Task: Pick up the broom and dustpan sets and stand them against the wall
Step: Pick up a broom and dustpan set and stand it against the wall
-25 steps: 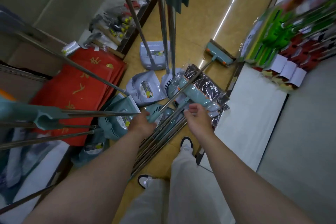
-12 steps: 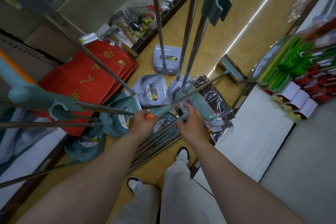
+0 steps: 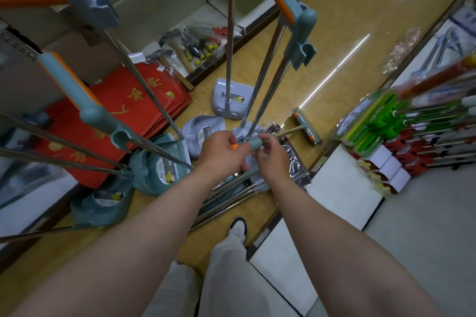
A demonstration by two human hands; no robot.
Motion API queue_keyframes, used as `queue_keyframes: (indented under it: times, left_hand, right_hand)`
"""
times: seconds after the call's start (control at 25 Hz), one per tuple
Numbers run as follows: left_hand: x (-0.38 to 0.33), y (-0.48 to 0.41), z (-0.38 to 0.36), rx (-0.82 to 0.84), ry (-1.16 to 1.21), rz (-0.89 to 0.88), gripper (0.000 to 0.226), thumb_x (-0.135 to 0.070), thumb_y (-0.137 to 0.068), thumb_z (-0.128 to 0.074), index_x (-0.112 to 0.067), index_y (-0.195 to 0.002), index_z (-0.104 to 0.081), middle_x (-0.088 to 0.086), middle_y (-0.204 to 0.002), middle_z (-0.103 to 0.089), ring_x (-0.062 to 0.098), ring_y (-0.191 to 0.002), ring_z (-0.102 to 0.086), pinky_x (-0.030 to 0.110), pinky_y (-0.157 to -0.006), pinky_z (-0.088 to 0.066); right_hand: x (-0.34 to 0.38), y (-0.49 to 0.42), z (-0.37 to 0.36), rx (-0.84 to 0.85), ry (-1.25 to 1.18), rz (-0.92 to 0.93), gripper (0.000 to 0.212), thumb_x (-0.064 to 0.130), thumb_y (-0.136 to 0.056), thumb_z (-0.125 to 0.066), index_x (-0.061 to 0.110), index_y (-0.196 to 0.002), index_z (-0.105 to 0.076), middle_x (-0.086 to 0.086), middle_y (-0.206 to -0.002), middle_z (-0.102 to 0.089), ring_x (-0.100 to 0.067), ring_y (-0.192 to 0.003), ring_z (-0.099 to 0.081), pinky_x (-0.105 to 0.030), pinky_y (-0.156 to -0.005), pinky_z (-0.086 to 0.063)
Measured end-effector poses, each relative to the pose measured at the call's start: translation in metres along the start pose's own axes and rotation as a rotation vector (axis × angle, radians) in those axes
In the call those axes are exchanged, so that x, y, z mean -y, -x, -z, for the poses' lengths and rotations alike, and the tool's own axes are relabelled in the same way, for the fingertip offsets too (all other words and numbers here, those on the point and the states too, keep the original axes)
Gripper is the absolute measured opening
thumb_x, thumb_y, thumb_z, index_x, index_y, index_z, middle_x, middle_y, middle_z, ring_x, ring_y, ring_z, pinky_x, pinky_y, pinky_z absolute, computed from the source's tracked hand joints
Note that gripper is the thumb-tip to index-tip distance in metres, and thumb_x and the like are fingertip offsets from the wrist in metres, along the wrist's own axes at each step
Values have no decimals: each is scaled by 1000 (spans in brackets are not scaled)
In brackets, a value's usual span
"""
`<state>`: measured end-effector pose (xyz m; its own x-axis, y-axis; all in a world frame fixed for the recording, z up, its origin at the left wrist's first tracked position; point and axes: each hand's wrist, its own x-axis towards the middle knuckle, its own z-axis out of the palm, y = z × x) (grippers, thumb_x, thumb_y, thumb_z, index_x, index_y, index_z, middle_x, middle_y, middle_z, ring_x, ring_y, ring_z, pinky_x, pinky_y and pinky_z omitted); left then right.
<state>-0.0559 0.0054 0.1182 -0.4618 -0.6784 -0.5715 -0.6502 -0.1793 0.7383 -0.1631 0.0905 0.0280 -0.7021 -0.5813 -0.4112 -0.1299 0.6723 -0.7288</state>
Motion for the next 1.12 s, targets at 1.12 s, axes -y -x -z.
queue_keyframes:
  times: [1.12]
  left_hand:
    - [-78, 204, 194, -10, 171, -798, 33, -37, -85, -74, -7, -94, -66, 10, -76, -59, 20, -68, -56, 50, -64, -55]
  right_hand:
    - [157, 187, 34, -328, 103, 378, 39, 29, -98, -54, 23, -62, -39, 3, -54, -40, -18, -50, -35, -33, -51, -33]
